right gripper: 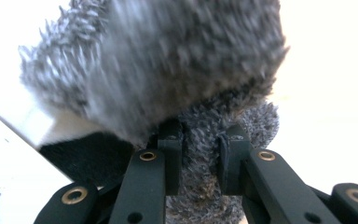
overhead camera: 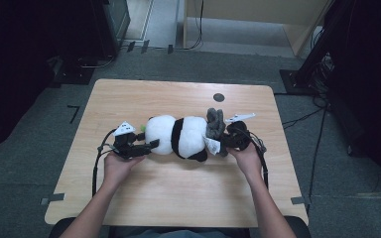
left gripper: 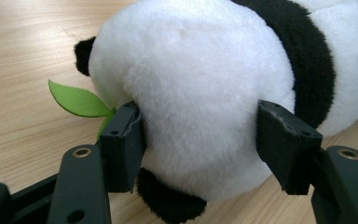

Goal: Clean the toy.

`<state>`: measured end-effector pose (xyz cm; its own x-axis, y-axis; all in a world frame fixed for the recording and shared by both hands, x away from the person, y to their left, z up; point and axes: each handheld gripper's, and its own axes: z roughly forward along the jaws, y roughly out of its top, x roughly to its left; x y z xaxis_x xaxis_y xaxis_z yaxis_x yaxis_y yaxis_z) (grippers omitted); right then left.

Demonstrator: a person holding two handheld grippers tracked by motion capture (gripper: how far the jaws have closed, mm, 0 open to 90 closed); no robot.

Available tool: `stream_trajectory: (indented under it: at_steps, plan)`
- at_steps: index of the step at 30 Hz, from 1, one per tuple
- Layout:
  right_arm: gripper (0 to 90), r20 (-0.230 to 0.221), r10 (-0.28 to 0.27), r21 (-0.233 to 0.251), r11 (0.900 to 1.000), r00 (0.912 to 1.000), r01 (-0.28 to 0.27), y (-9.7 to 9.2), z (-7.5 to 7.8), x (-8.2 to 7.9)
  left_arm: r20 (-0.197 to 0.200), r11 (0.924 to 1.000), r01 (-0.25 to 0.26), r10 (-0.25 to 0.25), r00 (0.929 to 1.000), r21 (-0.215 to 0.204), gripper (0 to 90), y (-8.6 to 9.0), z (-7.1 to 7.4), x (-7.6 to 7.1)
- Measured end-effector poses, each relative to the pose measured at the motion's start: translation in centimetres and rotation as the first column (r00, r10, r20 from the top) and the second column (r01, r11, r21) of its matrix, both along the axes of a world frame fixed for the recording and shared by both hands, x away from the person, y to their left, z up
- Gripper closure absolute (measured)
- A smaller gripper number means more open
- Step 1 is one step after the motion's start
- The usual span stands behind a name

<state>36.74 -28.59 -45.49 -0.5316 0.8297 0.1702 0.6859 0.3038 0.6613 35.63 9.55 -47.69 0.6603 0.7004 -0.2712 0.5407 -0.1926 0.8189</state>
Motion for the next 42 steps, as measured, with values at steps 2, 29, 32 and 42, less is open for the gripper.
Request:
stream_trajectory:
  at_steps: [2,29,32,42]
  plan:
    - [75.7,0.018,-0.005,0.008,1.0000,0.9998,0.005,-0.1,0.8,-0.2,-0.001,1.0000,0.000,0.000,1.0000,0.003,36.5,0.0,0.1,0.0]
    - [74.8,0.176,0.240,-0.030,0.9707,0.9547,-0.239,6.4,7.4,-2.7,-0.002,0.9999,-0.004,0.004,1.0000,0.010,38.0,-0.1,0.2,0.0]
    - [73.2,0.184,0.261,-0.048,0.9652,0.9476,-0.257,7.0,6.9,-2.5,-0.002,0.9999,-0.004,0.004,1.0000,0.009,38.0,-0.1,0.2,0.0]
    - [53.7,0.276,0.310,-0.069,0.9506,0.9097,-0.303,8.2,5.8,-2.3,-0.004,1.0000,-0.006,0.006,1.0000,0.005,38.2,-0.2,0.2,0.0]
